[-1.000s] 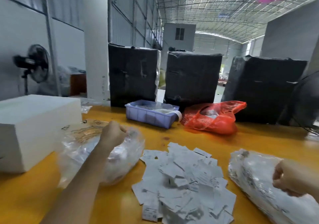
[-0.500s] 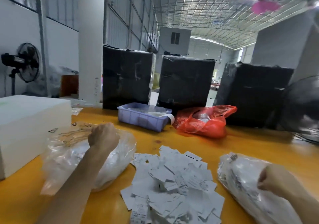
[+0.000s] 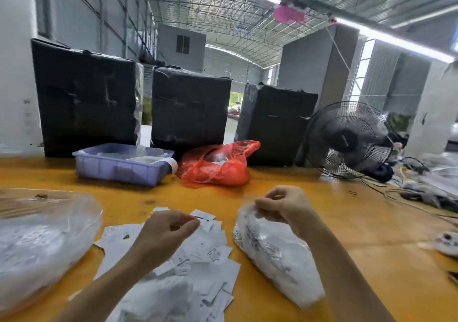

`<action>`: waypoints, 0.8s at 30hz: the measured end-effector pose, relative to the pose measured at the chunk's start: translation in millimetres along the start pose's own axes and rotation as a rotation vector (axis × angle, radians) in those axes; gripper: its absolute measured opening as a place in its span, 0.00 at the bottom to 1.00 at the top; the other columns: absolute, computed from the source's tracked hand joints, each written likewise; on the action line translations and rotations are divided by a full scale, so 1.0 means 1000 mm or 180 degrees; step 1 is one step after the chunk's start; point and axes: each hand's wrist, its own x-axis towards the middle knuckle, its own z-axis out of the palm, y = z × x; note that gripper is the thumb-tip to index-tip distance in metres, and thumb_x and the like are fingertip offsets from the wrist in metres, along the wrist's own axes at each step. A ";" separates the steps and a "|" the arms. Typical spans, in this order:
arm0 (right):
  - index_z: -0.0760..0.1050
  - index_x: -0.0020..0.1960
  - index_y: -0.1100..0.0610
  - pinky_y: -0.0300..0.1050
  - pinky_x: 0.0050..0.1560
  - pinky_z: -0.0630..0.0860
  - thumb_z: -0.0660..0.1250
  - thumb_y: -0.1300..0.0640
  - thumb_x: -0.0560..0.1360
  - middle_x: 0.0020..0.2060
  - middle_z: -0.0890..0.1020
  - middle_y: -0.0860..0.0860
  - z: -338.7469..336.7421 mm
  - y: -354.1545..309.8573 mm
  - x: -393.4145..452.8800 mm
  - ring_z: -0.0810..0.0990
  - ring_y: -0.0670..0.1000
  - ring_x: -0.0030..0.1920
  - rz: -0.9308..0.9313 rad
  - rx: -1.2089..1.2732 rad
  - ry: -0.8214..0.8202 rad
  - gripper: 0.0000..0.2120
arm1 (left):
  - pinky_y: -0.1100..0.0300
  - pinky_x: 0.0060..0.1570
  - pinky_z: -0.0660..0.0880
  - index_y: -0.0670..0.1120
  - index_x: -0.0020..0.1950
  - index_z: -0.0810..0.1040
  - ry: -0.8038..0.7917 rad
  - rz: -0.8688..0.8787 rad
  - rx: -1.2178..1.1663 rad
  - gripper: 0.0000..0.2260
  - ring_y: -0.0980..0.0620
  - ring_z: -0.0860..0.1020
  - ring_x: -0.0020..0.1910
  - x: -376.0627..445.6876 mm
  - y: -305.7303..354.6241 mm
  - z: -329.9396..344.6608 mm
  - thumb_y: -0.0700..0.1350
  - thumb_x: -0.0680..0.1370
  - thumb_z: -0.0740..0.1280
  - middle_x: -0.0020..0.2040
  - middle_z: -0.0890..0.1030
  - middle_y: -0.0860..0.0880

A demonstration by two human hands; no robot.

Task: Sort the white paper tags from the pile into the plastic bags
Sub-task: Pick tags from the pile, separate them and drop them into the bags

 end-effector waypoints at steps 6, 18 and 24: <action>0.78 0.39 0.62 0.38 0.31 0.76 0.75 0.61 0.68 0.31 0.83 0.56 0.076 0.006 -0.021 0.82 0.51 0.30 0.0130 0.0405 -0.1013 0.07 | 0.60 0.38 0.78 0.41 0.49 0.82 -0.0892 -0.1020 -0.1694 0.30 0.47 0.84 0.41 -0.004 0.009 0.006 0.66 0.66 0.65 0.44 0.85 0.42; 0.85 0.39 0.58 0.40 0.38 0.78 0.78 0.57 0.58 0.31 0.81 0.53 0.084 0.025 -0.017 0.80 0.48 0.33 0.0873 0.0746 -0.1381 0.11 | 0.65 0.28 0.73 0.40 0.36 0.81 -0.0245 -0.1168 -0.1436 0.06 0.55 0.77 0.27 0.002 -0.021 -0.005 0.40 0.68 0.76 0.32 0.82 0.44; 0.83 0.34 0.53 0.40 0.42 0.75 0.77 0.48 0.58 0.31 0.83 0.50 0.087 0.024 -0.020 0.82 0.45 0.35 0.0512 0.0329 -0.1174 0.09 | 0.63 0.36 0.76 0.42 0.42 0.81 -0.0729 -0.1034 -0.1236 0.18 0.54 0.81 0.35 0.002 -0.018 -0.010 0.48 0.57 0.79 0.38 0.84 0.45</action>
